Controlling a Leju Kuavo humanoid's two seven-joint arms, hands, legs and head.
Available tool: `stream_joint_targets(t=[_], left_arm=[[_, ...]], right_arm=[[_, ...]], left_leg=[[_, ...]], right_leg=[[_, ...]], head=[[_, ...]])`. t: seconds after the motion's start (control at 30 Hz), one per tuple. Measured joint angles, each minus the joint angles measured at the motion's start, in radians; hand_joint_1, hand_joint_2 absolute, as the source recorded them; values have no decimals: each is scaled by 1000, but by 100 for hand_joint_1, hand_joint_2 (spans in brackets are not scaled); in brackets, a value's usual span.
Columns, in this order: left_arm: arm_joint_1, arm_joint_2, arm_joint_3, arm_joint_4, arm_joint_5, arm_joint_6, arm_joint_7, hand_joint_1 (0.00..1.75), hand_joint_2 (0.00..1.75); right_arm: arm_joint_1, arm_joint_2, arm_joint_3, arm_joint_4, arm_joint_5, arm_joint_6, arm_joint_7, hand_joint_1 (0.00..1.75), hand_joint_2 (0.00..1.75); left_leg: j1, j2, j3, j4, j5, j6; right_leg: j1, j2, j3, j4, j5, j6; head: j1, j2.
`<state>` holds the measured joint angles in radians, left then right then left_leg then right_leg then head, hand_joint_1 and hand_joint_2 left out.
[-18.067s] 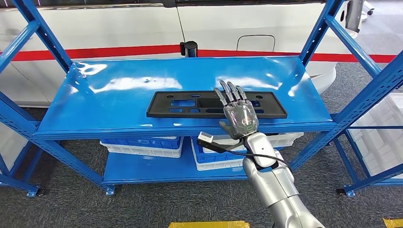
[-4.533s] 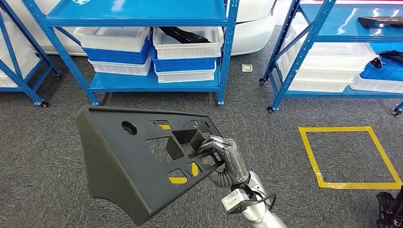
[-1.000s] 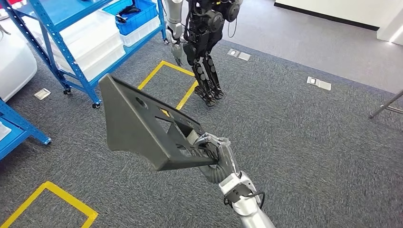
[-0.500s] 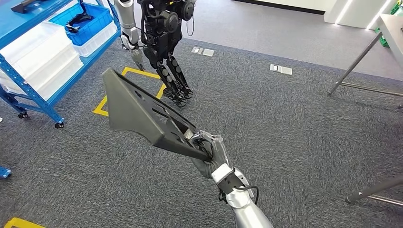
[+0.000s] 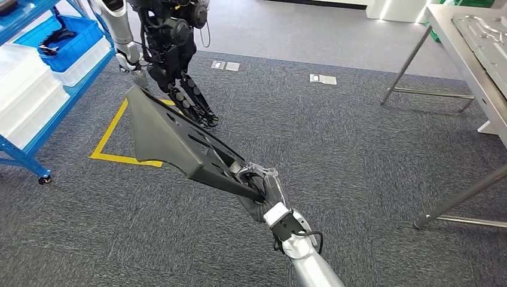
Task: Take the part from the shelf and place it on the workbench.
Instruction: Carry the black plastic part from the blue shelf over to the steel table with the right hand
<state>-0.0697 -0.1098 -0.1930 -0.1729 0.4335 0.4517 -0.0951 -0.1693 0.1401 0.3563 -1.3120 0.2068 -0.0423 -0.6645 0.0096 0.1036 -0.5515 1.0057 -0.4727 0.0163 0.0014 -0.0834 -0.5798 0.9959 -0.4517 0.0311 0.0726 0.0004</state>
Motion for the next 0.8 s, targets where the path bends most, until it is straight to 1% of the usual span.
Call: stream_joint_targets(t=[0.03,0.07,0.1,0.13,0.17,0.2,0.23,0.27,0.3,0.33,0.37,0.4,0.43,0.47,0.5,0.53,0.57,0.6,0.63,0.67,0.7,0.73,0.77,0.8], left_arm=[[-1,-1,0,0,0,0,0,0,175],[-2,-2,0,-1,1,0,0,0,175],[-2,-3,0,-1,1,0,0,0,175],[-2,-3,0,-1,1,0,0,0,175],[-2,-3,0,-1,1,0,0,0,175],[0,-3,0,0,1,0,0,0,175],[0,-3,0,0,1,0,0,0,175],[1,-2,0,0,2,0,0,0,175],[2,-2,0,1,2,0,0,0,175],[3,-1,0,1,2,0,0,0,175],[3,0,0,1,2,0,0,0,175],[2,0,0,1,2,0,0,0,175],[2,1,0,1,2,0,0,0,175],[1,2,0,1,2,0,0,0,175],[0,2,0,1,3,0,0,0,175],[-1,2,0,1,4,0,0,0,175],[-2,2,0,1,4,0,0,0,175],[-3,1,0,1,6,0,0,0,175],[-3,1,0,1,7,0,0,0,175],[-2,1,0,0,8,0,1,0,175],[-1,1,0,1,10,0,1,0,175],[0,1,1,1,12,0,1,0,175],[0,2,1,1,13,0,1,0,175],[0,2,1,1,13,0,1,0,175]], right_arm=[[-2,1,0,0,0,0,0,175,175],[-2,2,0,1,0,0,0,175,175],[-2,3,0,2,0,0,0,175,175],[-3,4,-1,3,0,-1,0,175,175],[-3,7,-1,4,0,-1,0,175,175],[-4,8,-1,6,0,-1,0,175,175],[-4,8,-1,9,0,-1,0,175,175],[-3,8,-1,12,0,-1,0,175,175],[-3,8,-1,14,0,-1,0,175,175],[-3,8,-1,16,0,-1,0,175,175],[-3,8,-1,17,0,-1,0,175,175],[-3,9,-1,18,0,0,0,175,175],[-4,9,-1,19,-1,1,0,175,175],[-5,9,-1,21,-2,3,0,175,175],[-5,10,-1,23,-3,5,0,175,175],[-6,10,-1,26,-4,7,0,175,175],[-7,11,0,29,-5,8,0,175,175],[-9,11,0,32,-7,9,0,175,175],[-12,11,0,35,-8,11,0,175,175],[-15,11,0,39,-10,14,0,175,175],[-19,11,0,42,-12,17,0,175,175],[-21,11,0,46,-14,21,0,175,175],[-21,10,1,51,-16,24,0,175,175],[-21,9,1,56,-18,25,0,175,175]], left_leg=[[2,12,5,-2,-2,-6],[5,12,8,-1,-6,-12],[7,-5,5,12,-17,-18],[9,-32,-6,44,-39,-22],[10,-65,-30,98,-70,-25],[10,-90,-63,167,-104,-27],[10,-101,-98,231,-129,-28],[10,-105,-124,273,-137,-28],[10,-106,-134,277,-123,-27],[11,-109,-124,240,-89,-25],[12,-119,-98,173,-46,-23],[14,-139,-69,104,-13,-21],[14,-155,-45,50,9,-19],[13,-167,-32,18,18,-15],[10,-170,-29,10,15,-10],[7,-159,-28,7,18,-3],[6,-149,-27,5,21,4],[5,-138,-25,2,23,11],[6,-127,-24,-1,25,18],[6,-115,-24,-3,26,23],[4,-102,-24,-3,26,26],[3,-89,-24,-3,25,28],[1,-75,-24,-3,24,29],[0,-61,-24,-3,23,29]], right_leg=[[1,15,0,-4,4,-8],[-1,29,4,-9,8,-15],[-4,43,10,-14,13,-22],[-8,57,15,-20,18,-27],[-11,69,19,-22,21,-30],[-10,82,19,-22,22,-31],[-8,96,20,-21,21,-32],[-7,111,20,-20,21,-32],[-6,126,20,-19,21,-32],[-6,141,20,-17,20,-32],[-6,155,21,-14,19,-31],[-6,168,20,-11,17,-29],[-5,179,18,-8,15,-26],[-4,187,15,-6,14,-22],[-4,195,11,-7,14,-17],[-6,204,6,-8,15,-11],[-8,203,1,-6,15,-7],[-10,188,-7,6,9,-4],[-11,163,-24,36,-7,-3],[-11,133,-50,91,-33,-5],[-12,109,-86,165,-66,-6],[-14,98,-124,240,-96,-5],[-15,94,-153,297,-116,-2],[-16,92,-160,313,-118,4]], head=[[0,0],[-1,0],[-1,0],[-3,0],[-5,0],[-6,0],[-8,0],[-8,0],[-8,0],[-8,0],[-8,0],[-8,0],[-8,0],[-7,0],[-7,0],[-6,0],[-6,0],[-5,0],[-4,0],[-3,0],[-1,0],[-1,0],[-1,0],[-1,0]])
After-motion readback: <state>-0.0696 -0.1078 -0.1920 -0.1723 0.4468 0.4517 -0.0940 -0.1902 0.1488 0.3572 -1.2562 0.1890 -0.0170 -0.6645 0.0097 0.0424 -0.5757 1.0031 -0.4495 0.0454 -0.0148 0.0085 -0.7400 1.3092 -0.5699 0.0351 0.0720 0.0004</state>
